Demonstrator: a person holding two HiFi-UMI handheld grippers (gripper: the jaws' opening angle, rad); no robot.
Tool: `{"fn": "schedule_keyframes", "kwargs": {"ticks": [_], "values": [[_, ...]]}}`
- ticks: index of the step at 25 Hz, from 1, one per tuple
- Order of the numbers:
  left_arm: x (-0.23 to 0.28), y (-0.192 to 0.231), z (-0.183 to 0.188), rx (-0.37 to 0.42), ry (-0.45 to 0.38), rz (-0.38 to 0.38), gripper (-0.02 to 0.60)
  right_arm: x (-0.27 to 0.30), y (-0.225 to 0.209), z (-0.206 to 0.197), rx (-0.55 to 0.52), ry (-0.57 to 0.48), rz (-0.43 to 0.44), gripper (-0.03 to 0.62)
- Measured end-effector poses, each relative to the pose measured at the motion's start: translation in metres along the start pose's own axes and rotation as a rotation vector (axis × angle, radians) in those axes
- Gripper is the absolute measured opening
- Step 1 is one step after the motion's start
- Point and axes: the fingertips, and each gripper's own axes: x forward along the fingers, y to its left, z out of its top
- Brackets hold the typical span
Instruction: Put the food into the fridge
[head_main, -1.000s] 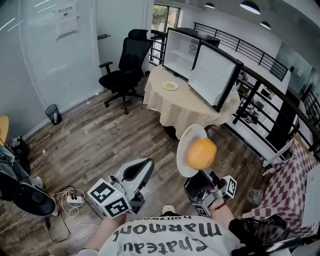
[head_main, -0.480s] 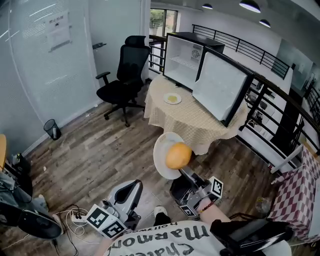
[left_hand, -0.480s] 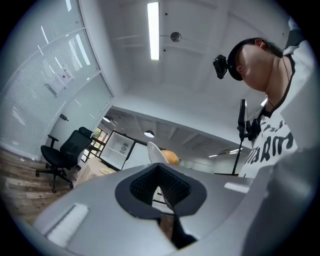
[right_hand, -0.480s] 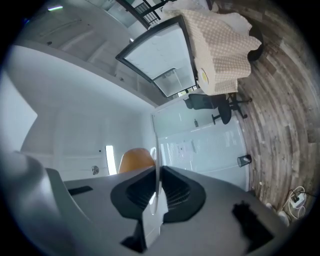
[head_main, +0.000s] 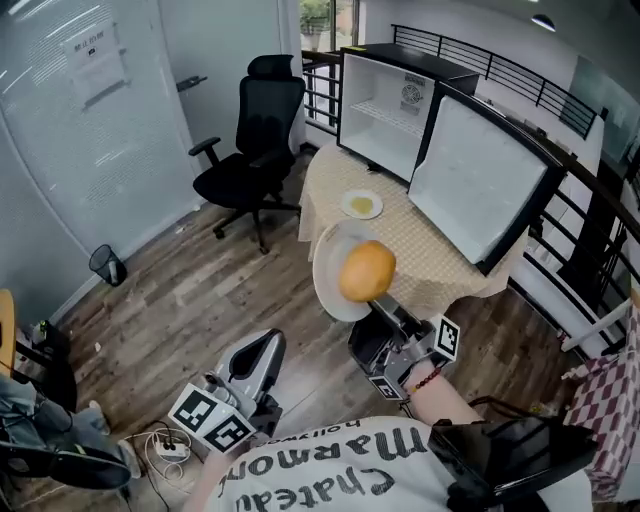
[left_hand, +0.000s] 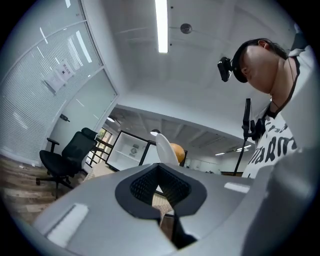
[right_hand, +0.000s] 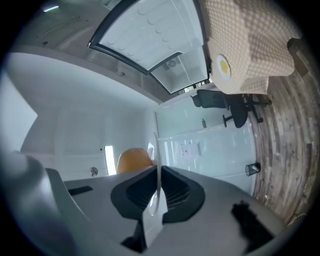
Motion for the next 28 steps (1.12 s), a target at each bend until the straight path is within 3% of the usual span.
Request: {"fn": "schedule_keyframes", "kwargs": {"ticks": [4,11,18,23,28], "values": [[0.026,0.031,0.006,0.001,0.013,0.017,0.006,0.014,-0.017,0.040,-0.037,-0.066,-0.030,0.031],[0.068,0.095,0.007,-0.029,0.028,-0.014,0.006,0.017,-0.060,0.116,-0.053,-0.315,-0.111,0.031],[0.146,0.193,0.013,-0.083,0.056,-0.149,0.006,0.049,-0.091,0.185,-0.147,-0.487,-0.171,0.031],[0.185,0.273,0.067,-0.038,0.085,-0.245,0.006,0.144,-0.105,0.225,-0.177,-0.572,-0.103,0.031],[0.214,0.350,0.101,-0.006,0.097,-0.286,0.006,0.210,-0.130,0.258,-0.184,-0.657,-0.037,0.031]]}}
